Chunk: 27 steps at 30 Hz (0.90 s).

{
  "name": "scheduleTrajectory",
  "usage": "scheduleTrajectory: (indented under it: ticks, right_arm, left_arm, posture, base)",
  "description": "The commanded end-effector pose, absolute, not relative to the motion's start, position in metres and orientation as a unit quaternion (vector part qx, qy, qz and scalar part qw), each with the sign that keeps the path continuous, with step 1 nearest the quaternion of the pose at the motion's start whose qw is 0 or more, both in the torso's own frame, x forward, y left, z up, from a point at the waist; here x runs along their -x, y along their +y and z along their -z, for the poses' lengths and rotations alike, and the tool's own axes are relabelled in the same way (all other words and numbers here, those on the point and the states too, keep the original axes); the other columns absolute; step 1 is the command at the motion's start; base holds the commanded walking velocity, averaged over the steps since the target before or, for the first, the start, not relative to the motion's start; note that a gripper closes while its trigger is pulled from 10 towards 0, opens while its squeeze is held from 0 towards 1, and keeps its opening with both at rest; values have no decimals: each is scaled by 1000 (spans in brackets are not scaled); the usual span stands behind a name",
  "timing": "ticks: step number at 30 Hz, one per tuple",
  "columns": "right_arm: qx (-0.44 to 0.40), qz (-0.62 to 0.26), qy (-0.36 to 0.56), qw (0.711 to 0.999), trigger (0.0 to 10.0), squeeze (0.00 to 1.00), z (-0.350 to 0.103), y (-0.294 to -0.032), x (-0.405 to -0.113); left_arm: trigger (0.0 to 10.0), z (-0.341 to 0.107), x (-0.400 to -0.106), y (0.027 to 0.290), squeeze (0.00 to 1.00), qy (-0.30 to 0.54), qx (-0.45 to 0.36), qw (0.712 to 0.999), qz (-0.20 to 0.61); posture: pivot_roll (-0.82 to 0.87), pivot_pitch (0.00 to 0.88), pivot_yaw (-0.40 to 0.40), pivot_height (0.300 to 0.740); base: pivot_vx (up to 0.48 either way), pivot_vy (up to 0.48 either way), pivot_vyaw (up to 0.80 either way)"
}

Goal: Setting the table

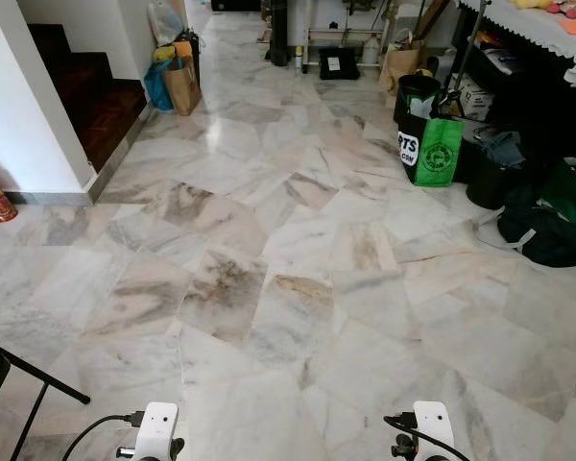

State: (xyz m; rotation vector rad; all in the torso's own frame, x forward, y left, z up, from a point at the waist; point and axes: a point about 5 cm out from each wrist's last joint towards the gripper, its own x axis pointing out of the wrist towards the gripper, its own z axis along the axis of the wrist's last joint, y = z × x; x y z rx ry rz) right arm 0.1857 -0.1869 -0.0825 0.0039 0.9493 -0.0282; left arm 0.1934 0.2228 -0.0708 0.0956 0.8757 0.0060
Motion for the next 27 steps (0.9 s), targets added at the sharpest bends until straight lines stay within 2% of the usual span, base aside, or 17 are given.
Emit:
scheduleTrajectory:
  ticks: [1, 3, 8, 11, 27]
  right_arm:
    - [-46, 72, 456, 886, 10000, 0, 75, -220, -192]
    - [-66, 92, 458, 882, 10000, 0, 78, -220, -186]
    - [-70, 99, 469, 875, 10000, 0, 83, -219, -176]
    - [-74, 104, 472, 873, 10000, 0, 85, -219, -172]
    - [-74, 107, 473, 871, 10000, 0, 85, -220, -170]
  left_arm:
    - [10000, 72, -195, 221, 0, 426, 17, 902, -71]
    - [10000, 75, -190, 221, 0, 434, 28, 897, -83]
    - [10000, 77, -188, 214, 0, 443, -23, 896, -29]
    - [10000, 77, -187, 214, 0, 443, -16, 896, -39]
    - [10000, 78, -187, 213, 0, 444, -21, 895, -31]
  posture:
    - [167, 0, -48, 740]
    - [159, 0, -43, 740]
    - [152, 0, -37, 740]
    - [148, 0, -38, 740]
    - [146, 0, -40, 740]
  base:
    - [0, 0, 0]
    - [0, 0, 0]
    - [0, 0, 0]
    - [0, 0, 0]
    - [0, 0, 0]
